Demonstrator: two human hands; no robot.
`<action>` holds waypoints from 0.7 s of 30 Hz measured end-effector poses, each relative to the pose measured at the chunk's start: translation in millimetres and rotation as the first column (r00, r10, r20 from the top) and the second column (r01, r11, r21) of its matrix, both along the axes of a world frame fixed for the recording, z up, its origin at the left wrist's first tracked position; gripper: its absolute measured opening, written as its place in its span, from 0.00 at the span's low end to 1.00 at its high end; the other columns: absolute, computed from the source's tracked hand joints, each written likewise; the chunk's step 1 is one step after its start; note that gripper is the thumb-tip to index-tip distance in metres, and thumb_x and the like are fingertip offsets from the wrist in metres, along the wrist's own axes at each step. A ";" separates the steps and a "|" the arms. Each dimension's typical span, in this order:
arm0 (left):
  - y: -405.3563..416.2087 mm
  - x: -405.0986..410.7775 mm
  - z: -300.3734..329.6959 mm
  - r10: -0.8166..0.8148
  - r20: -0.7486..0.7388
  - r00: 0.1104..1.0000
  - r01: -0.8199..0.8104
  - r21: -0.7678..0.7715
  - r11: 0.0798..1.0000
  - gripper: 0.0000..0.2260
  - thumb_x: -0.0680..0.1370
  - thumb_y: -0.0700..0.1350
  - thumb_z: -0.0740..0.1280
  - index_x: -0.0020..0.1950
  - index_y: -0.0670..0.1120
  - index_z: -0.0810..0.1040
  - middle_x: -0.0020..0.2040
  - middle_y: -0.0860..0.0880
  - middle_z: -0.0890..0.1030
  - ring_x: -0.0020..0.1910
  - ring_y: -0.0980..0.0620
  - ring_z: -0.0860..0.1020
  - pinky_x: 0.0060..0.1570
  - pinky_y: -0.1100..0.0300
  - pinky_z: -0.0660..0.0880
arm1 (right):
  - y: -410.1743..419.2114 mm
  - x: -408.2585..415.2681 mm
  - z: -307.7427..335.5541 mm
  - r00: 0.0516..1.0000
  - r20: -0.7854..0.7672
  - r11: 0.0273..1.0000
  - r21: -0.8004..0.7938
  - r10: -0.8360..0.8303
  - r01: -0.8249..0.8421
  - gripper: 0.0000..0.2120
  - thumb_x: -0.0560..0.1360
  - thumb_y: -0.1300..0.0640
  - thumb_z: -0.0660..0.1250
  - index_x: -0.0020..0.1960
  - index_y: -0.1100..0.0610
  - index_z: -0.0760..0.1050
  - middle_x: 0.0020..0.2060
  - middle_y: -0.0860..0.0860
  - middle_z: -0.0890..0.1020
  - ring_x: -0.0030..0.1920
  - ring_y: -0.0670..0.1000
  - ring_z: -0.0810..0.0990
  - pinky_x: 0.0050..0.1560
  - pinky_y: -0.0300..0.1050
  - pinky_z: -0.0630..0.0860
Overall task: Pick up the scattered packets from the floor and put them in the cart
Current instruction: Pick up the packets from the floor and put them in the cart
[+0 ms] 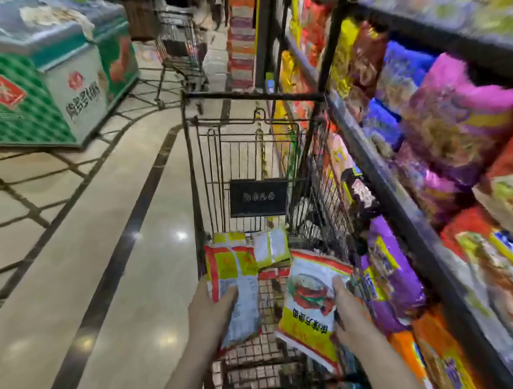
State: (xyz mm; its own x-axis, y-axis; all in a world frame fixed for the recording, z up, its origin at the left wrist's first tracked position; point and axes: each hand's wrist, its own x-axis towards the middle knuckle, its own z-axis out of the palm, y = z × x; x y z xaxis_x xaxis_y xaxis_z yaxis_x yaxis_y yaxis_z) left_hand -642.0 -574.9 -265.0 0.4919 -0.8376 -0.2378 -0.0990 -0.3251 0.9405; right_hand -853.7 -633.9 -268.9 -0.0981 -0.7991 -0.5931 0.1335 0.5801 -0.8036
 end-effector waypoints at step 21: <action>-151.4 10.6 -275.2 0.011 0.012 1.000 -0.016 0.565 0.825 0.15 0.70 0.44 0.72 0.54 0.46 0.75 0.41 0.47 0.81 0.36 0.50 0.78 0.36 0.60 0.73 | -206.0 19.1 -314.0 0.800 -0.122 0.661 0.642 0.588 -0.388 0.40 0.71 0.29 0.53 0.70 0.58 0.65 0.43 0.53 0.73 0.36 0.50 0.70 0.49 0.47 0.71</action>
